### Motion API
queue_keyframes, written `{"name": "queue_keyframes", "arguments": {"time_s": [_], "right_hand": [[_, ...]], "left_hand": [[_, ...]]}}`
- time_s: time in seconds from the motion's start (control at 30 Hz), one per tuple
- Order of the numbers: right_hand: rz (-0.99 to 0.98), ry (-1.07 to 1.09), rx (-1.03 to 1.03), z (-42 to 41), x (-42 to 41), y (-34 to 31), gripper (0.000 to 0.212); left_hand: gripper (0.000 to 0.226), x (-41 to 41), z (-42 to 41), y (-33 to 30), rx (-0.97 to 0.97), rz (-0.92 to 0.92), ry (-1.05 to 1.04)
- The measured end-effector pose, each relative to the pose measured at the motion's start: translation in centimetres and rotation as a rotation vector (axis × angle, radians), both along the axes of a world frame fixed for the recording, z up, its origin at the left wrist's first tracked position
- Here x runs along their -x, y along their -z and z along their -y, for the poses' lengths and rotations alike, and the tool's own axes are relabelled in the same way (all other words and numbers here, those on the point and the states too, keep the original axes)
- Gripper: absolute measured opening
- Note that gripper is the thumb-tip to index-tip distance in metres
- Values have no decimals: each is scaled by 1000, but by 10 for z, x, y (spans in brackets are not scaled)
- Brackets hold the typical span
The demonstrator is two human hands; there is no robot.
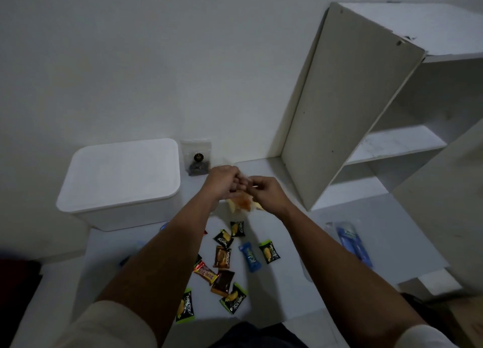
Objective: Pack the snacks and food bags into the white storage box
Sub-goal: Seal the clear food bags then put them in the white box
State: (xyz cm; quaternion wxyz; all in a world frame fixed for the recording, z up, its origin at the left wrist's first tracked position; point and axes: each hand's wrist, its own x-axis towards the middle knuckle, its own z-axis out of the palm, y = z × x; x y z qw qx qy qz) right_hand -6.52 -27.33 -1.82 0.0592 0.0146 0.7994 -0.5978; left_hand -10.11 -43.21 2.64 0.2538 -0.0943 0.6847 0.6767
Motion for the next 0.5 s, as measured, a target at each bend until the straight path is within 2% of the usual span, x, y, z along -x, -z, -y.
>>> {"name": "queue_keyframes", "arguments": {"time_s": [0.1, 0.17, 0.2, 0.27, 0.37, 0.5], "right_hand": [[65, 153, 43, -11, 18, 15, 21], [103, 192, 112, -19, 34, 20, 21], [125, 198, 148, -22, 43, 23, 20], [178, 193, 212, -28, 64, 27, 19], [220, 169, 250, -33, 104, 32, 19], [213, 162, 215, -32, 157, 51, 17]], "left_hand": [[43, 16, -4, 22, 172, -152, -113], [35, 26, -2, 40, 348, -322, -212], [28, 32, -1, 49, 373, -349, -218], [33, 47, -1, 67, 343, -280, -106], [24, 71, -7, 96, 383, -214, 91], [26, 106, -18, 121, 378, -242, -100]]}}
